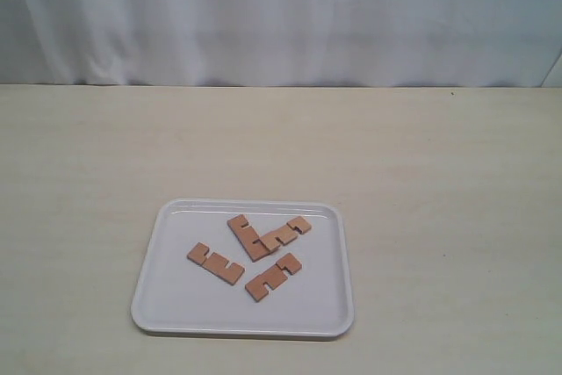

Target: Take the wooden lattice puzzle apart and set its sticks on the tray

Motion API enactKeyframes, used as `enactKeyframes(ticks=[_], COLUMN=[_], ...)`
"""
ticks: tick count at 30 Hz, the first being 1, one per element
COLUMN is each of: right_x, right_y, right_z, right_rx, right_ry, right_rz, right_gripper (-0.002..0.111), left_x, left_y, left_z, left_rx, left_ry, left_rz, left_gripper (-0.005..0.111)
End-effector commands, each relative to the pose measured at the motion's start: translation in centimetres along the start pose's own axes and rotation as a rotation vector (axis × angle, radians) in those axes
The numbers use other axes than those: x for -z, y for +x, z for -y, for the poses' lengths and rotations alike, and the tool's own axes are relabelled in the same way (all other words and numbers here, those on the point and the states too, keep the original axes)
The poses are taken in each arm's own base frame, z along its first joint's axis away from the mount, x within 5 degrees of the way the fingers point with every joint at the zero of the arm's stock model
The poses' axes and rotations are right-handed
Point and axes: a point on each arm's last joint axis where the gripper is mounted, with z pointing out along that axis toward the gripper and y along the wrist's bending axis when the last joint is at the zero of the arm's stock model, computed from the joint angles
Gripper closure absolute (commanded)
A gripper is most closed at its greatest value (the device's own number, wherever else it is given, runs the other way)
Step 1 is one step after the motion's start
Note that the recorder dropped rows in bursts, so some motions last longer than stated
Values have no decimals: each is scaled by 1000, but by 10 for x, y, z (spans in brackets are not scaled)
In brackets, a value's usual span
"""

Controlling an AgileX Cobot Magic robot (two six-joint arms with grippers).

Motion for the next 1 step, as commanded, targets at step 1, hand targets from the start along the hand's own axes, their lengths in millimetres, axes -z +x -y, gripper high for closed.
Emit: enactKeyframes(ticks=[1], right_x=[0], right_y=[0], right_z=[0], right_rx=[0], right_ry=[5], right_rz=[15], right_gripper=[104], left_x=[0], left_y=[0], left_z=[1], left_rx=[1], left_ry=[14], left_rz=[10], left_gripper=[107])
